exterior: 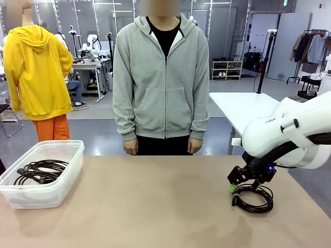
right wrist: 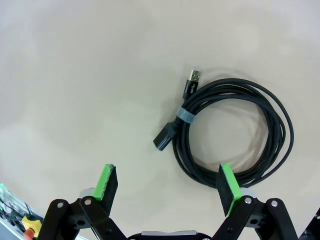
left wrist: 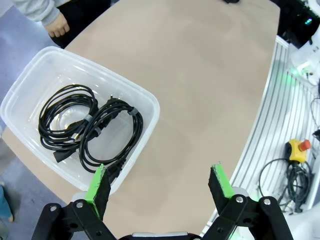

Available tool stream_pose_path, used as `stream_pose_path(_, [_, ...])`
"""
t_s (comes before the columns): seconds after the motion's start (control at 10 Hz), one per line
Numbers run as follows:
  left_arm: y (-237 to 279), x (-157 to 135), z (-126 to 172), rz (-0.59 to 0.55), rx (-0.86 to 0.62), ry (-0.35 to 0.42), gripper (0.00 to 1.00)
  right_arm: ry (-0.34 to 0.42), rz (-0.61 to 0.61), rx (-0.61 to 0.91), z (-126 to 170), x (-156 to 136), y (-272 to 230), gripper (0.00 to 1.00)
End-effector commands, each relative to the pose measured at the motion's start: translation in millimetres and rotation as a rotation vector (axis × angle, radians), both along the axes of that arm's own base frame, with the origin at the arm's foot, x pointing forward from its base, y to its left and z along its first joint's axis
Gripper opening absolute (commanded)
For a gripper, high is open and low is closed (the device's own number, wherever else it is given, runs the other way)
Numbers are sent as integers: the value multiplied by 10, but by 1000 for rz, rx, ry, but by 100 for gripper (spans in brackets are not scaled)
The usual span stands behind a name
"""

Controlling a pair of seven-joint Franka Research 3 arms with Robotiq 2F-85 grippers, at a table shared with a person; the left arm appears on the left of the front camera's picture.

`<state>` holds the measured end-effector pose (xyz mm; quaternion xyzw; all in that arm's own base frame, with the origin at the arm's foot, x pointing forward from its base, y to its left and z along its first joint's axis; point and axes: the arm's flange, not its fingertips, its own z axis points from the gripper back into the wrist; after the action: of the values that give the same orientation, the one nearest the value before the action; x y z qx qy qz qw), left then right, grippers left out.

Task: Organize and store the cables.
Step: Place the USB Extension Cable into the Organizing box.

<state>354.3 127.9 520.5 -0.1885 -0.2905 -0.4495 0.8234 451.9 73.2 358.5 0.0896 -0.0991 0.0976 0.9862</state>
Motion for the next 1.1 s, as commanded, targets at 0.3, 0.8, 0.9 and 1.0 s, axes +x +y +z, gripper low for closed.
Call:
stream_pose_path(0.3, [2,-19,9,2,3,0,100,82,-134,-23,-283,320,101,100])
stream_pose_path(0.8, [2,-19,9,2,3,0,100,110,-177,-67,-496,508,172,100])
stream_pose_path(0.9, [2,-19,9,2,3,0,100,106,-192,-72,-515,525,159,100])
stream_pose_path(1.0, [2,-19,9,2,3,0,100,103,-201,-67,-523,526,153,100])
